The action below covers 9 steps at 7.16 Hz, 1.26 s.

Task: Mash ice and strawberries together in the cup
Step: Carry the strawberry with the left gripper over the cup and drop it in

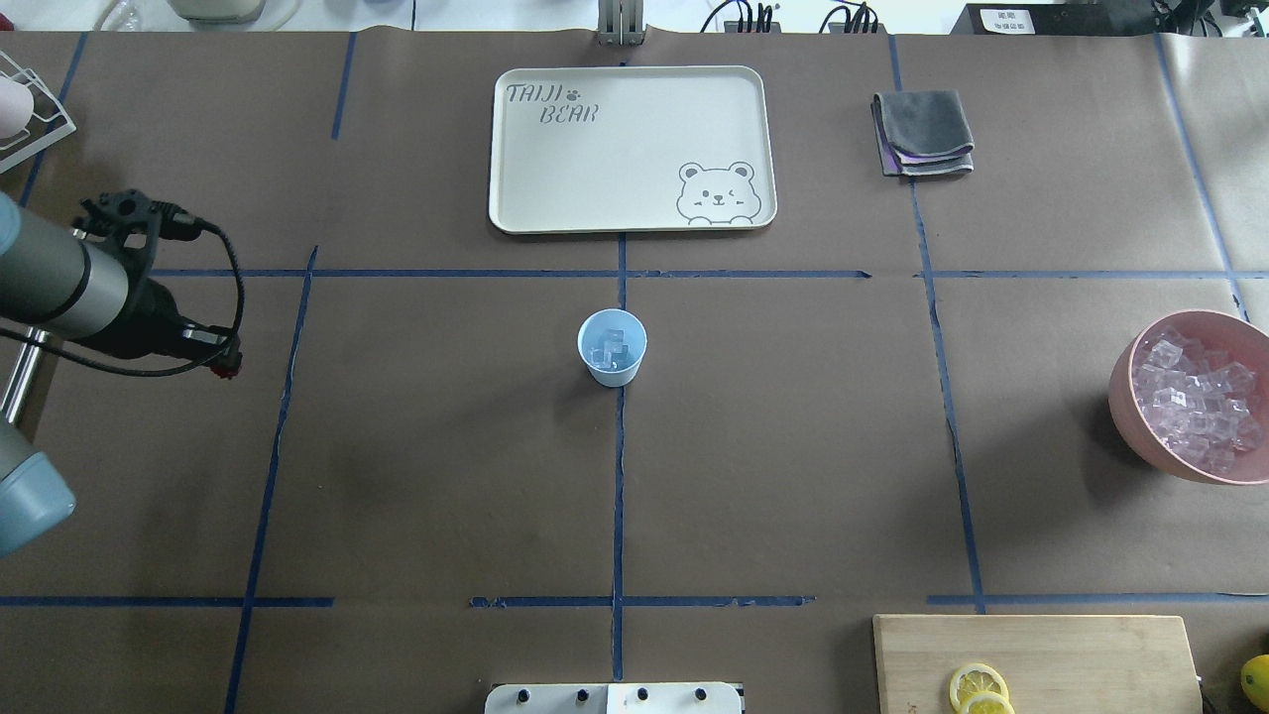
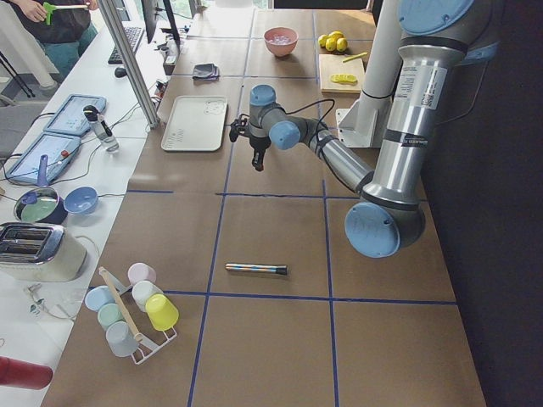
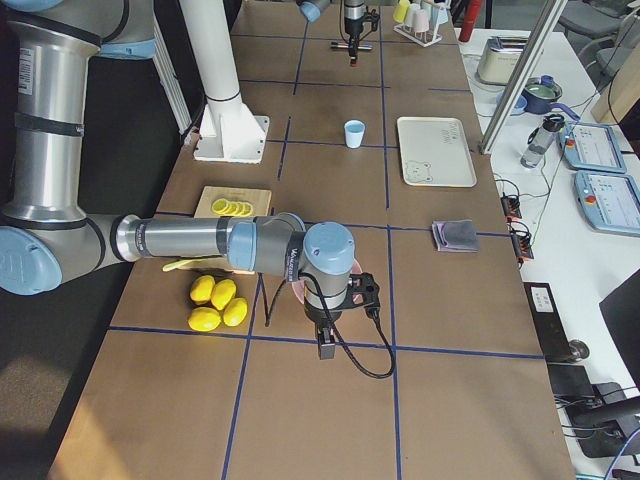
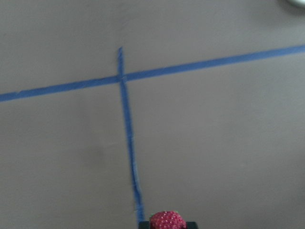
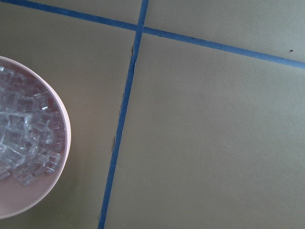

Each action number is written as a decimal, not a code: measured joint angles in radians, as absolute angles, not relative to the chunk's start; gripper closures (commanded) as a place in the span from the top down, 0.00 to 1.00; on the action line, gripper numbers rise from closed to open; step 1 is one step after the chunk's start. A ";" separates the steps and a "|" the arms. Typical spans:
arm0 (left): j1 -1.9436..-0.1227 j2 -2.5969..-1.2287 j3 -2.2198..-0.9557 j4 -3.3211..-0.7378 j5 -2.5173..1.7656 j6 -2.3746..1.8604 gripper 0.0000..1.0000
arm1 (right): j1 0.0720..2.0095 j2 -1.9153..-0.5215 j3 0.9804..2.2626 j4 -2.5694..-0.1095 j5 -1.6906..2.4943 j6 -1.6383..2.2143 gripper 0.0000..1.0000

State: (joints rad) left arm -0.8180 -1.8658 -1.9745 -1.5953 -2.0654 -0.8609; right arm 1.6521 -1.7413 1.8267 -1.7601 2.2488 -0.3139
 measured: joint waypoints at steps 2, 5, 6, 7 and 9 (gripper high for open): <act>-0.766 -2.060 -1.975 -1.433 -2.025 -1.012 0.00 | 1.652 -1.748 1.833 -1.760 2.249 -0.313 0.99; -0.615 -2.342 -1.803 -1.381 -1.897 -1.263 0.00 | 1.652 -1.750 1.833 -1.761 2.248 -0.310 0.99; -0.580 -2.432 -1.709 -1.385 -1.859 -1.327 0.01 | 1.652 -1.751 1.833 -1.761 2.247 -0.310 0.99; -0.561 -2.493 -1.637 -1.390 -1.841 -1.368 0.04 | 1.652 -1.752 1.833 -1.761 2.247 -0.311 0.99; -0.552 -2.537 -1.569 -1.392 -1.830 -1.392 0.70 | 1.652 -1.755 1.833 -1.761 2.247 -0.311 0.99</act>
